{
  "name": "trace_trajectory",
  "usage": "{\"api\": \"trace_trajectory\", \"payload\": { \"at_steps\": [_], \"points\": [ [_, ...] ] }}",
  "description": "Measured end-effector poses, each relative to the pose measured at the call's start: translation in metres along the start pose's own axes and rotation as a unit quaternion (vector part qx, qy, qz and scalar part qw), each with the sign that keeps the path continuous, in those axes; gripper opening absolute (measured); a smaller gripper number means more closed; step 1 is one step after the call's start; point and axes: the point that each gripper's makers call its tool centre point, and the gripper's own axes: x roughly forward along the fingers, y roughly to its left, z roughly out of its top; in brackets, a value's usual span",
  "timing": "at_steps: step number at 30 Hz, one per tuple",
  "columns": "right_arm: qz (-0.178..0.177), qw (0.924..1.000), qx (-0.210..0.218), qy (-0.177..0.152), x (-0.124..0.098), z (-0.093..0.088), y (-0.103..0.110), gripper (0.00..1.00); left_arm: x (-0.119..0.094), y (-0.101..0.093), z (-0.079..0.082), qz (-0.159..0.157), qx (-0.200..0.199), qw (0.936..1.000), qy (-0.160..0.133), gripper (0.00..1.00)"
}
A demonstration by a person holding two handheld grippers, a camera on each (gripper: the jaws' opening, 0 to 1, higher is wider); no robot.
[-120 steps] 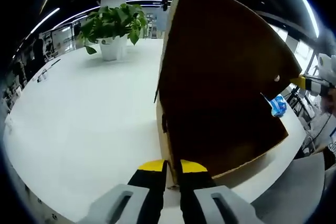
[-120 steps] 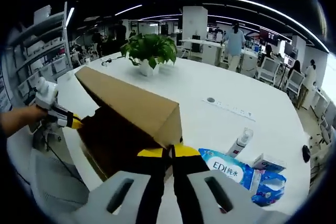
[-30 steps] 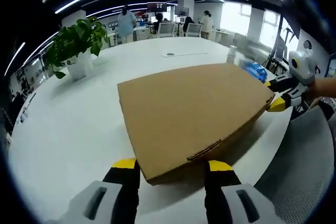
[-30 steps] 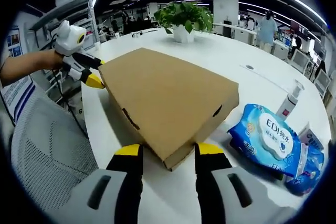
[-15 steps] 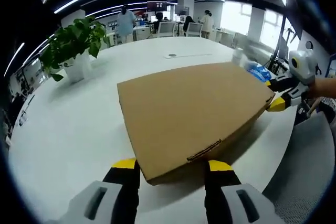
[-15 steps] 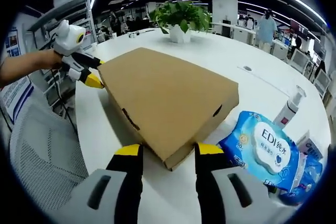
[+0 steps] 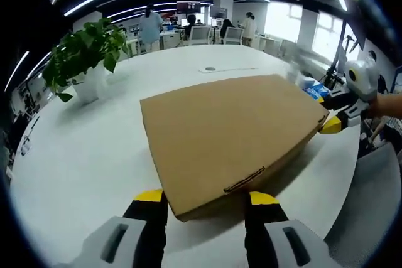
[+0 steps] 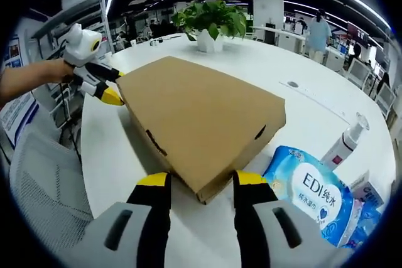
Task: Operate the shoe box by opening the lid, removing the specified soft item, and placing it in the target area until the item is outside and the box remains undamaged.
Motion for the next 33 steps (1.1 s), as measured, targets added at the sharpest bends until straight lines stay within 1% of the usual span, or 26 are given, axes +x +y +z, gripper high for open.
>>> {"api": "trace_trajectory", "payload": {
  "at_steps": [6,13,22,25,28,31,33],
  "points": [
    [-0.002,1.0000,0.002,-0.001,0.005,0.005,-0.010,0.36,0.009,0.004,0.009,-0.001,0.001,1.0000,-0.001,0.49],
    [-0.005,1.0000,0.003,-0.002,0.010,0.010,-0.019,0.37,0.015,0.008,0.017,-0.002,0.002,1.0000,-0.002,0.49],
    [-0.008,1.0000,0.002,-0.003,0.012,0.011,-0.023,0.37,0.018,0.010,0.018,0.000,-0.002,1.0000,-0.001,0.50],
    [-0.012,0.9999,0.002,-0.004,0.012,0.011,-0.025,0.38,0.018,0.010,0.018,0.001,-0.009,1.0000,0.003,0.50],
    [-0.013,0.9998,0.015,-0.007,0.011,0.011,-0.025,0.39,0.018,0.008,0.016,0.011,-0.001,0.9999,0.003,0.50],
    [-0.016,0.9995,0.022,-0.018,0.006,0.013,-0.025,0.39,0.015,0.005,0.014,0.012,0.003,0.9999,0.003,0.55],
    [-0.019,0.9994,0.022,-0.020,0.002,0.014,-0.025,0.41,0.013,0.003,0.013,0.012,0.002,0.9999,0.002,0.58]
  ]
}}
